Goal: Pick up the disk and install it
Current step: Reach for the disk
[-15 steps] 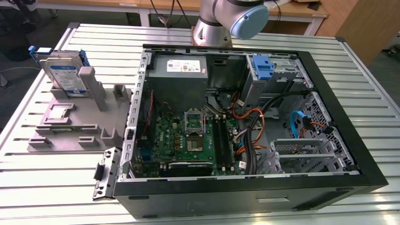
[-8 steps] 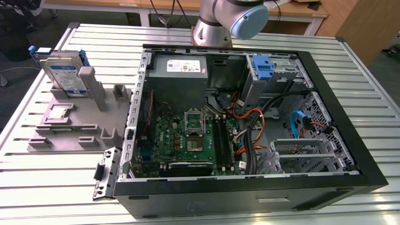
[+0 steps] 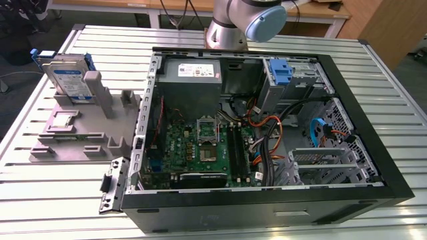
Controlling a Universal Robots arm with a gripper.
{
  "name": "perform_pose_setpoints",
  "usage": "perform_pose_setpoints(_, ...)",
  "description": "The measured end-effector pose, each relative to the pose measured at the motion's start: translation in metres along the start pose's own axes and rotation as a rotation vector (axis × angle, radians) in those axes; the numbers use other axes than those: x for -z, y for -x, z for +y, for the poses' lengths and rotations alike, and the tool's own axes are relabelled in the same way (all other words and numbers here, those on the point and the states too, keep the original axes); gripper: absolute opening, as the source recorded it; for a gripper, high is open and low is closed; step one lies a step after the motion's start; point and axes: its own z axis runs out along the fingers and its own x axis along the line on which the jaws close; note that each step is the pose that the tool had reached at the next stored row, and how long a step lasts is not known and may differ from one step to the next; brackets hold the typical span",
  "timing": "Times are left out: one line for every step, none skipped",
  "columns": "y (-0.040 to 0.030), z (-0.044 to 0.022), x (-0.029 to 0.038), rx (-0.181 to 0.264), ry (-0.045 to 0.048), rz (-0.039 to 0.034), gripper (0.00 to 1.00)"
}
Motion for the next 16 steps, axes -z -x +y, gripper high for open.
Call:
perform_pose_setpoints(0.0,0.0001,-0.0002,0.0,0.0,0.0001,0.11)
perform_pose_setpoints(-0.0001,0.0001,-0.0003,0.0,-0.0001,0.0002,0.11)
perform_pose_setpoints(-0.0001,0.0,-0.0004,0.0,0.0003,0.0,0.11)
perform_pose_setpoints(-0.0001,0.0,-0.0004,0.0,0.0007,0.0,0.11)
perform_pose_setpoints(-0.0001,0.0,-0.0004,0.0,0.0008,-0.0001,0.11)
perform_pose_setpoints(-0.0001,0.0,-0.0004,0.0,0.0008,-0.0001,0.11)
perform_pose_setpoints(-0.0001,0.0,-0.0005,0.0,0.0008,0.0,0.11)
perform_pose_setpoints(-0.0001,0.0,-0.0008,0.0,0.0008,-0.0001,0.11)
perform_pose_setpoints(-0.0001,0.0,-0.0012,0.0,0.0008,-0.0002,0.11)
perform_pose_setpoints(-0.0001,0.0,-0.0014,0.0,0.0008,0.0,0.11)
perform_pose_setpoints(-0.0001,0.0,-0.0015,0.0,0.0007,0.0001,0.11)
perform_pose_setpoints(-0.0001,-0.0001,-0.002,0.0,0.0007,0.0,0.11)
perform_pose_setpoints(-0.0001,-0.0001,-0.0021,0.0,0.0008,0.0,0.11)
perform_pose_setpoints(-0.0001,-0.0001,-0.0021,0.0,0.0008,0.0,0.11)
perform_pose_setpoints(-0.0001,0.0,-0.0021,0.0,0.0008,0.0,0.11)
perform_pose_setpoints(-0.0001,-0.0001,-0.0021,0.0,0.0007,0.0,0.11)
